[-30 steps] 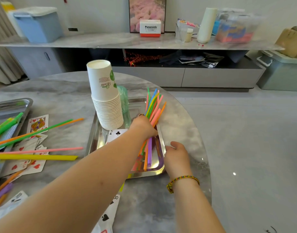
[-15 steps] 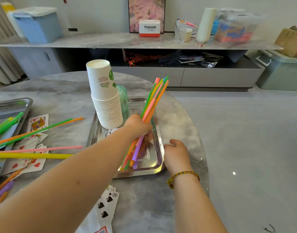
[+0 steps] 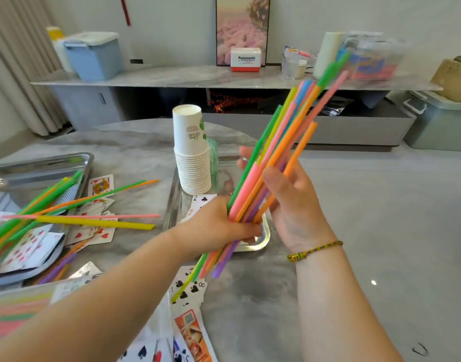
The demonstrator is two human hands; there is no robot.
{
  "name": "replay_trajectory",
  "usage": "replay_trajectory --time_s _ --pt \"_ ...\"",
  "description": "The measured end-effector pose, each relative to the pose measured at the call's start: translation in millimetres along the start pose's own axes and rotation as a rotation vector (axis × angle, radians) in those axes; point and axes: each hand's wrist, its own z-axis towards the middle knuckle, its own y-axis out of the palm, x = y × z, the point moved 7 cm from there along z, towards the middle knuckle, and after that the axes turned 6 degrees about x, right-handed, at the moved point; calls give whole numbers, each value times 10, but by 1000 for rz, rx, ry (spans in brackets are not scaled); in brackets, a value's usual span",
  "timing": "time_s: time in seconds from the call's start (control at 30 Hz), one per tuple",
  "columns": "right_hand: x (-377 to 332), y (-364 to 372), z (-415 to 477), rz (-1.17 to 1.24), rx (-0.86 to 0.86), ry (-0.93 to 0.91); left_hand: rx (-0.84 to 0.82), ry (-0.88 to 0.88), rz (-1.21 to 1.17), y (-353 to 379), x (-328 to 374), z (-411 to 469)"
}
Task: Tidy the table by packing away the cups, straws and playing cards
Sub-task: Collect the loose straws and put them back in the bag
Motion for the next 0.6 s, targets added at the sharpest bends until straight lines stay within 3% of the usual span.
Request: replay_trajectory --time_s 0.4,0.53,0.6 --pt "-191 228 -210 -124 -24 -60 77 44 -88 133 5 -292" --pt "-199 158 -185 -123 94 -101 59 21 -28 121 -57 -270" --pt "-271 84 -164 -69 160 -140 -38 -5 -41 164 -116 -287"
